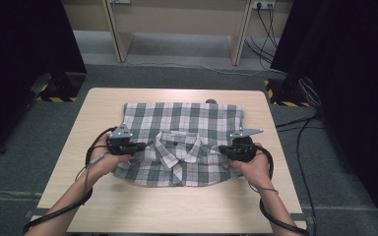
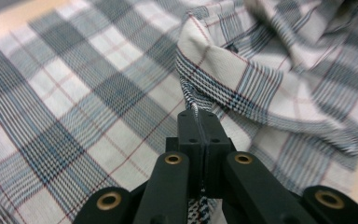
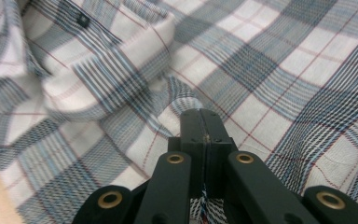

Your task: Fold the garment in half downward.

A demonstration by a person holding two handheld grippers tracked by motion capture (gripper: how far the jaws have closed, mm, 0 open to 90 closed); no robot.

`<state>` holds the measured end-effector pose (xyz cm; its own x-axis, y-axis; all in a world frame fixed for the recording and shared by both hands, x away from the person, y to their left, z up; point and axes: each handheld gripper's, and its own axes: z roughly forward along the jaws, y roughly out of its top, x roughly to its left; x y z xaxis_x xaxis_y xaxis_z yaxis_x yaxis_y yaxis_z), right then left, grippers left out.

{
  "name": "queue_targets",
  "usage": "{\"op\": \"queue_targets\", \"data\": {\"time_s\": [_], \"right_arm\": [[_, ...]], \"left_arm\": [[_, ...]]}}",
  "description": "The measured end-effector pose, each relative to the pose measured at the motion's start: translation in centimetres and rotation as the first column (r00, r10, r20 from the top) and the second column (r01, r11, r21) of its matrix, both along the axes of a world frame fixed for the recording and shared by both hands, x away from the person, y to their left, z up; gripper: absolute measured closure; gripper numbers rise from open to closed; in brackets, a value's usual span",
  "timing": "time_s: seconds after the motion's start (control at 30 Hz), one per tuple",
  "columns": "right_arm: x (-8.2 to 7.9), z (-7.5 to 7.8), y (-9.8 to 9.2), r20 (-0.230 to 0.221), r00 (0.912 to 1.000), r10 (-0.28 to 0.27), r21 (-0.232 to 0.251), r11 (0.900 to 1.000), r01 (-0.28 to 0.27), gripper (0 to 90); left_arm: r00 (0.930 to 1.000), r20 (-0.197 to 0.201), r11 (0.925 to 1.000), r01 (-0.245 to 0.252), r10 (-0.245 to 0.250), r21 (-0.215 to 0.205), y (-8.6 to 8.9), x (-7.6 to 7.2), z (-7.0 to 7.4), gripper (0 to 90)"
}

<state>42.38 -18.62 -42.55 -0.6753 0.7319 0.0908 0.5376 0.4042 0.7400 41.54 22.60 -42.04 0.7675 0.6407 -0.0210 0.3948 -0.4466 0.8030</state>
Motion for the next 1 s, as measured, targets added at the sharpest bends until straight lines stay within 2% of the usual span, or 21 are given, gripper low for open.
{"op": "queue_targets", "data": {"time_s": [0.1,0.27,0.37,0.47,0.5,0.6,0.63,0.8,0.93,1.0], "right_arm": [[-1.0,0.5,-0.4,0.022,0.9997,0.013,0.018,1.0,-0.013,89.5],[-2.6,0.6,-1.1,0.038,0.9988,0.033,0.034,0.999,-0.034,89.5],[-4.2,-0.2,-1.9,0.026,0.9978,0.061,0.027,0.998,-0.062,89.5],[-5.0,-1.1,-2.4,0.005,0.9977,0.068,0.019,0.997,-0.068,89.5],[-5.0,-1.1,-2.4,0.005,0.9977,0.068,0.019,0.997,-0.068,89.5],[-5.5,-1.9,-2.7,-0.012,0.997,0.077,0.019,0.997,-0.077,89.5],[-5.8,-2.4,-2.8,-0.031,0.9955,0.089,0.009,0.996,-0.089,89.5],[-6.2,-3.1,-2.7,-0.059,0.9923,0.108,-0.011,0.994,-0.109,89.4],[-6.5,-3.4,-2.6,-0.066,0.9909,0.118,-0.02,0.993,-0.119,87.5],[-6.6,-3.2,-2.6,-0.067,0.9901,0.123,-0.013,0.992,-0.125,80.0]], "left_arm": [[0.9988,0.041,0.9994,0.028,-0.027,-0.021,0.1,-1.2,0.6,88.4],[0.9965,0.062,0.9977,0.059,-0.057,-0.033,0.5,-2.5,0.5,88.4],[0.9951,0.063,0.9961,0.079,-0.076,-0.04,0.8,-3.4,0.1,88.4],[0.9941,0.05,0.9948,0.098,-0.097,-0.029,1.0,-4.6,-0.9,88.4],[0.9941,0.05,0.9948,0.098,-0.097,-0.029,1.0,-4.6,-0.9,88.4],[0.9915,0.027,0.9919,0.127,-0.127,0.0,0.9,-5.5,-1.7,88.3],[0.9905,0.02,0.9906,0.136,-0.136,0.013,0.8,-5.8,-2.0,88.3],[0.983,-0.017,0.9814,0.183,-0.183,0.057,0.6,-6.8,-3.2,88.0],[0.9802,-0.012,0.9785,0.198,-0.198,0.058,0.5,-7.1,-3.4,86.5],[0.9785,0.005,0.9777,0.206,-0.206,0.04,0.8,-7.2,-3.3,80.3]]}}
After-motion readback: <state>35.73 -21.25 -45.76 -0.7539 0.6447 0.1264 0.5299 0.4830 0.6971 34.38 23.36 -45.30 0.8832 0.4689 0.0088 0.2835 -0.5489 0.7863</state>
